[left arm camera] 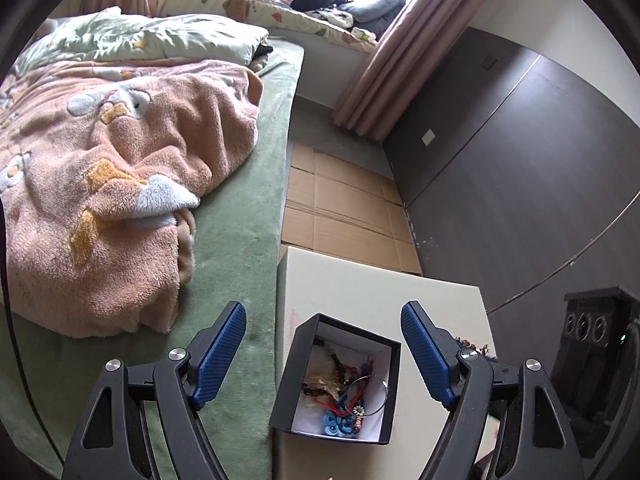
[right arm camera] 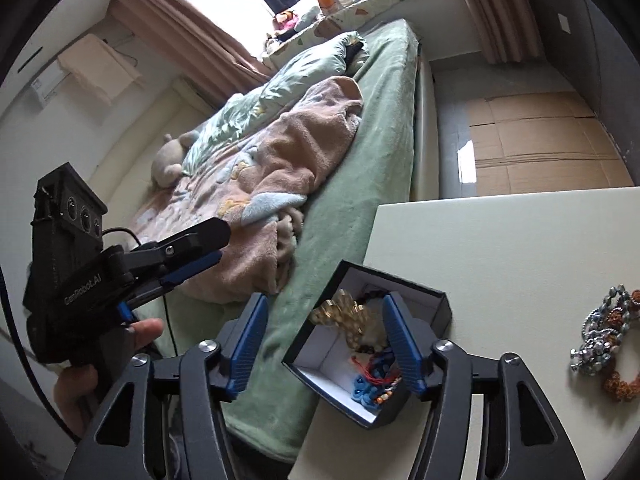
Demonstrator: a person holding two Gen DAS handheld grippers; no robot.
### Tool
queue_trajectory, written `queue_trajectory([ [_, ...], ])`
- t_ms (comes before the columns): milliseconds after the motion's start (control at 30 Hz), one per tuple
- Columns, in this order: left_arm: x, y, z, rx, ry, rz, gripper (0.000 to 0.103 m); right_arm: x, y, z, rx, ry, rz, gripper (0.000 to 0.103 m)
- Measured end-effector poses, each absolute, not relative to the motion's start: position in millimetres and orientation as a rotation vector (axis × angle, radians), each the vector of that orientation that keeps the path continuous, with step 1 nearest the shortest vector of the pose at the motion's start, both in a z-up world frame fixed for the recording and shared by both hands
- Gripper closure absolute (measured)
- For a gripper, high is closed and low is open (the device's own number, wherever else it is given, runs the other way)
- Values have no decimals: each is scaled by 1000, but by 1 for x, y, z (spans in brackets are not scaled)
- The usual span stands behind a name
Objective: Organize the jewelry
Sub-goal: 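Lower the butterfly brooch into the black box and open the right tool, then move both tools toward the remaining brown bead bracelet pile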
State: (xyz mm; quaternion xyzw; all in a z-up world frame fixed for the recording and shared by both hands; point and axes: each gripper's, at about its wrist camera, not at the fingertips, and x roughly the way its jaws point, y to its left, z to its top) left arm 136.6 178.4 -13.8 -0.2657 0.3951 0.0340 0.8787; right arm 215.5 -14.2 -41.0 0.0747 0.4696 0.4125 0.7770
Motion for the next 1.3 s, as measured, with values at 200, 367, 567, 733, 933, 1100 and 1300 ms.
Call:
queue_trajectory([
  [200,138,167,-9,-519,821,61,23,213,-38,-7,63,992,850,20],
  [367,140,149,-4,-482,822,37,23,209,-74,-1,12,1022,766,20],
  [567,146,120,1,-434,819,-4,23,212,-112,5,-56,1040,649,20],
  [733,156,92,0,-384,831,-38,23,216,-156,1,14,1054,561,20],
  [933,171,57,-11,-354,863,-87,23,225,-199,-10,78,1067,461,20],
  [1100,181,23,-17,-313,867,-133,24,231,-222,-31,109,1083,403,23],
  [1300,198,-18,-27,-255,888,-189,33,234,-246,-47,190,1087,387,29],
])
